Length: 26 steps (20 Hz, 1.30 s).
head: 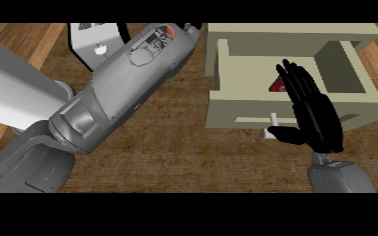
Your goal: Pick up the can, place it into the drawer and close the drawer
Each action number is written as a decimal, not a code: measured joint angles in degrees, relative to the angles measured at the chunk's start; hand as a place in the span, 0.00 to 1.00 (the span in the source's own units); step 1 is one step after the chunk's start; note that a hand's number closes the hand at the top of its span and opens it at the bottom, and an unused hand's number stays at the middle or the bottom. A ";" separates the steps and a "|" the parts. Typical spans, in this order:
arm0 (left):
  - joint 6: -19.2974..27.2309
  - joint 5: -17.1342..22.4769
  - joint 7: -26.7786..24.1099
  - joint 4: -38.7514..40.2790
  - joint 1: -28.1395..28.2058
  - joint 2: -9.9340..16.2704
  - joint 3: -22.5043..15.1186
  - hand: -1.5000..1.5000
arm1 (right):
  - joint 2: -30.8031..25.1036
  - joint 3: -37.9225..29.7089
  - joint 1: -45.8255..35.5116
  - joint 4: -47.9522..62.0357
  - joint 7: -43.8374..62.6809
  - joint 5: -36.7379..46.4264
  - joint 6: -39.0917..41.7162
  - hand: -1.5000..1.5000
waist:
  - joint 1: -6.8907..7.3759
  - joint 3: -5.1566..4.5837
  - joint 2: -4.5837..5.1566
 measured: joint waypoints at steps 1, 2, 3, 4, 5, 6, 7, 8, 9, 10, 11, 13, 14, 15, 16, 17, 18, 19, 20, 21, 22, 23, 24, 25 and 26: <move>0.83 -0.62 0.90 -1.15 0.43 -0.06 -0.42 0.00 | 0.39 -0.21 -0.62 1.99 -0.65 0.67 -1.75 0.00 | 0.07 -0.17 -0.17; 0.55 -0.93 1.80 -2.81 1.13 1.17 -0.55 0.00 | 0.18 -0.91 -1.74 3.65 -1.33 0.50 -2.34 0.00 | 0.31 -0.29 -0.31; 0.61 -1.27 2.89 -4.26 1.70 2.00 -0.77 0.00 | 0.45 -1.37 -2.58 5.44 -1.73 0.91 -3.73 0.00 | 0.45 -0.46 -0.48; 0.53 -1.52 3.78 -5.70 2.22 2.82 -0.94 0.00 | 0.59 -1.89 -3.66 7.54 -2.19 1.40 -5.11 0.00 | 0.65 -0.65 -0.65; 0.53 -1.94 4.25 -6.92 3.01 3.60 -1.07 0.00 | 0.66 -2.29 -4.94 9.34 -2.34 1.88 -5.91 0.00 | 0.67 -0.74 -0.71; 0.17 -2.18 5.19 -8.46 3.40 4.96 -1.17 0.00 | 0.65 -2.81 -6.12 11.06 -2.34 2.26 -6.53 0.00 | 0.88 -0.82 -0.81; 0.16 -2.52 5.95 -9.64 3.88 5.69 -1.41 0.00 | 0.57 -3.27 -7.48 13.14 -2.58 2.74 -7.29 0.00 | 1.03 -0.92 -0.88; 0.26 -2.79 6.53 -10.93 4.42 6.36 -1.51 0.00 | 0.57 -3.72 -8.76 15.14 -2.70 3.23 -8.10 0.00 | 1.15 -1.02 -0.95; 0.40 -3.15 7.20 -12.16 4.79 7.13 -1.65 0.00 | 0.47 -4.17 -10.00 17.03 -3.04 3.57 -8.86 0.00 | 1.27 -1.08 -0.99; 0.34 -3.33 8.19 -13.63 5.24 8.22 -1.73 0.00 | 0.43 -4.58 -11.11 18.74 -3.02 4.13 -9.67 0.00 | 1.45 -1.10 -1.05; 0.55 -3.58 8.85 -14.86 5.82 8.85 -1.90 0.00 | 0.48 -4.87 -12.03 20.52 -3.07 4.87 -10.78 0.00 | 1.55 -1.18 -1.11; 0.01 -3.87 9.60 -16.57 6.98 10.53 -1.71 0.00 | 0.45 -5.49 -14.23 24.09 -3.35 6.17 -12.92 0.00 | 1.63 -1.21 -1.01; 0.10 -4.09 10.26 -17.52 7.57 10.97 -1.90 0.00 | 0.40 -5.84 -15.38 25.98 -3.52 6.80 -14.06 0.00 | 1.71 -1.23 -1.00; 0.06 -4.31 10.70 -18.66 8.12 11.36 -2.12 0.00 | 0.17 -6.33 -16.60 28.08 -3.97 7.26 -15.29 0.00 | 1.95 -1.25 -0.97; -0.25 -4.35 11.20 -19.83 8.72 12.21 -2.02 0.00 | 0.28 -6.71 -17.80 29.83 -3.66 7.92 -16.27 0.00 | 1.94 -1.25 -0.97; -0.53 -4.42 11.56 -21.10 9.64 13.10 -2.05 0.00 | 0.46 -7.09 -18.80 31.49 -3.06 8.87 -17.67 0.00 | 2.01 -1.25 -0.97; -0.50 -4.68 11.63 -22.18 10.63 13.67 -2.19 0.00 | 0.39 -7.60 -19.89 33.34 -3.37 9.20 -19.08 0.00 | 2.16 -1.25 -0.93; -0.99 -4.55 12.53 -23.07 10.78 14.70 -1.91 0.00 | 0.45 -8.16 -21.00 35.10 -3.59 9.36 -20.48 0.00 | 2.23 -1.22 -0.87; -1.67 -4.39 12.89 -23.68 11.27 15.63 -1.51 0.00 | 0.65 -8.75 -22.23 36.83 -3.47 9.58 -21.83 0.00 | 2.19 -1.19 -0.76; -1.88 -4.52 13.07 -24.44 11.93 16.32 -1.40 0.00 | 0.60 -9.36 -23.69 38.83 -3.52 9.69 -22.79 0.00 | 2.24 -1.12 -0.65; -1.54 -4.74 13.16 -25.28 12.67 16.30 -1.51 0.00 | 0.62 -9.98 -25.22 40.91 -3.03 10.12 -23.71 0.00 | 2.30 -1.06 -0.54; -1.66 -4.86 13.73 -26.55 13.31 17.05 -1.60 0.00 | 0.40 -10.67 -26.65 42.95 -3.11 10.11 -24.57 0.00 | 2.52 -0.97 -0.45; -1.45 -5.10 13.81 -27.72 14.40 17.37 -1.72 0.00 | 0.49 -11.13 -27.65 44.76 -3.17 10.38 -25.96 0.00 | 2.52 -0.96 -0.44; -1.32 -5.32 14.13 -28.50 15.18 17.81 -1.73 0.00 | 0.41 -11.64 -29.16 46.73 -3.17 10.46 -26.67 0.00 | 2.46 -0.87 -0.33; -1.32 -5.57 14.10 -29.46 16.05 18.34 -1.70 0.00 | 0.27 -12.15 -30.52 48.77 -3.14 10.67 -27.58 0.00 | 2.51 -0.82 -0.23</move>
